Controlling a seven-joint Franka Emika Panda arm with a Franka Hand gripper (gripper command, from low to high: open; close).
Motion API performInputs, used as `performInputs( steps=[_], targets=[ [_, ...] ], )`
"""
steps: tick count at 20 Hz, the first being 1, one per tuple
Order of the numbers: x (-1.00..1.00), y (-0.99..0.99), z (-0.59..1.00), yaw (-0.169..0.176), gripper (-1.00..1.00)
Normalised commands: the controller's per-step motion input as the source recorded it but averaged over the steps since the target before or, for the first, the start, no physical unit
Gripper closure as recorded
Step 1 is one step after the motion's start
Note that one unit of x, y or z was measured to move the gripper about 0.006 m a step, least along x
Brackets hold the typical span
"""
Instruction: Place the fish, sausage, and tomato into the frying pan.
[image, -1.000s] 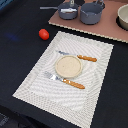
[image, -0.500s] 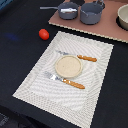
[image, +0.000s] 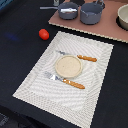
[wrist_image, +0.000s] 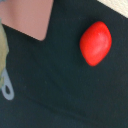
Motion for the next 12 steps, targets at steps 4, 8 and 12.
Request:
performInputs(
  steps=[4, 8, 12],
  targets=[
    [-0.34, -0.80, -0.19, -0.024, -1.00],
    [-0.45, -0.44, -0.32, -0.043, -1.00],
    [-0.40, 0.00, -0.26, -0.163, -1.00]
  ],
)
